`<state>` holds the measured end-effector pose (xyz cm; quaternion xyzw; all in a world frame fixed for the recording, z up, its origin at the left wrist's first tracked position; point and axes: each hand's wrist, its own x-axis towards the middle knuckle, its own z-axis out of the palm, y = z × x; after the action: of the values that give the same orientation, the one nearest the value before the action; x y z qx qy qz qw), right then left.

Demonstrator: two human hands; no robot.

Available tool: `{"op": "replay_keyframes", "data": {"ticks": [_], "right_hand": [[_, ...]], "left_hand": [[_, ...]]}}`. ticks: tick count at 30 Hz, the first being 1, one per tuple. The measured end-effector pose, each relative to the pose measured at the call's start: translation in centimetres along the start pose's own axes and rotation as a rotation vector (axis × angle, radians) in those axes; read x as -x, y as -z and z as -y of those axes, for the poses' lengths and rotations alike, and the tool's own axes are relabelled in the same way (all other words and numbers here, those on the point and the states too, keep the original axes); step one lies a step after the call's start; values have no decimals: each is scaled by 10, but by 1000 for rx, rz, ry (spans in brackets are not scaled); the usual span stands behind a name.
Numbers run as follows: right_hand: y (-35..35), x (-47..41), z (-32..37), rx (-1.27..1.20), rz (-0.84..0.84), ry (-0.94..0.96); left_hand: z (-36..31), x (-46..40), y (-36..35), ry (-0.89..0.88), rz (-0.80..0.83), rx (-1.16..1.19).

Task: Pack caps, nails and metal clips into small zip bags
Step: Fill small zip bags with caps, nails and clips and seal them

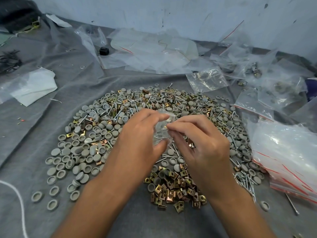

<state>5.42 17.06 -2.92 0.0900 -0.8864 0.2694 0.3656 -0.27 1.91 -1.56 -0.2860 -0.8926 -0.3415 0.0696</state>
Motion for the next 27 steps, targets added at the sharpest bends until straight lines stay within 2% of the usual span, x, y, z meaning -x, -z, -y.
{"op": "replay_keyframes", "data": {"ticks": [4,8,12,14,16,19,23,27], "right_hand": [[-3,1,3,11,20,5],[-3,-1,7,-57,25,-67],[9,-6,-5,-123,-35,-293],[14,-6,-18,-35,86,-448],[15,-3,-30,105,332,-561],[9,2,-34,302,568,-578],[0,2,-29,485,502,-510],[-9,1,-23,500,473,-541]], "left_hand": [[0,0,0,1,2,2],[-1,-1,0,8,17,-19],[-2,1,2,24,6,-11],[-1,1,3,22,2,-14],[-1,1,3,22,1,-15],[-2,0,4,23,8,-18],[-3,0,6,24,5,-22],[-3,-1,9,35,5,-26]]}}
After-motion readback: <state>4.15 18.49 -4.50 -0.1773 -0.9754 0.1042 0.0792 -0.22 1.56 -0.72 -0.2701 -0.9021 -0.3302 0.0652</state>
